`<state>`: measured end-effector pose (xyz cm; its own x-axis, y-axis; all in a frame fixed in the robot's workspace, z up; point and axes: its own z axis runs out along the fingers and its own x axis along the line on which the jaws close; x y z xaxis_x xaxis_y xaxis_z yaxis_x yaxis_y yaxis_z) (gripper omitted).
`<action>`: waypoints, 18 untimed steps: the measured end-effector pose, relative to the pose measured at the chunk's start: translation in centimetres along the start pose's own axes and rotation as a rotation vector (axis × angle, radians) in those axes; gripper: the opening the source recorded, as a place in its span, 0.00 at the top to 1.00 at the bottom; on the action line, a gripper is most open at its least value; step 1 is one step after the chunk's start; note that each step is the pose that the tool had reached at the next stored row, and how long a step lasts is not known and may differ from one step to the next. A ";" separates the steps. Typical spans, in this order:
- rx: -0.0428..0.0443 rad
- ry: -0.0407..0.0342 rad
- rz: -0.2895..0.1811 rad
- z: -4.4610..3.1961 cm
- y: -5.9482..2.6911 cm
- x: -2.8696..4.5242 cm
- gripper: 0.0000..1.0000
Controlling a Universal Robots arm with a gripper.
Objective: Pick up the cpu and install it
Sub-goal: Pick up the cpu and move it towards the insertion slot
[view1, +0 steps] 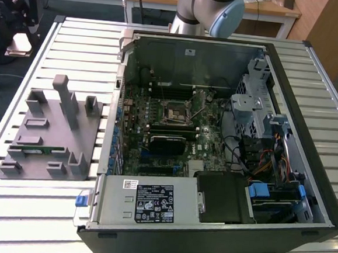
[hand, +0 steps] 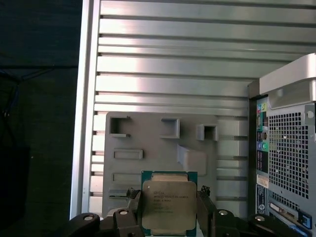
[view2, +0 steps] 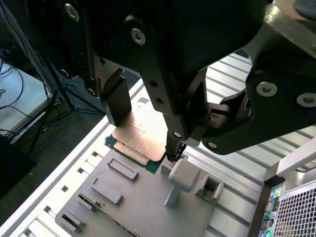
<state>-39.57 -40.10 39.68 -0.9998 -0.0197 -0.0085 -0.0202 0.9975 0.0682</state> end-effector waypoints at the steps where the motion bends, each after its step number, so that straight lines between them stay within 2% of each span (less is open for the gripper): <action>1: -0.0001 -0.0001 0.000 0.01 0.00 -0.15 0.47; 9: 0.0000 -0.0001 0.000 0.01 -0.02 -1.23 0.47; 18: -0.0001 -0.0001 0.000 0.03 -0.06 -2.82 0.47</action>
<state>-36.74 -40.10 39.68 -0.9998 -0.0197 -0.0086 -0.0203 0.9975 0.0682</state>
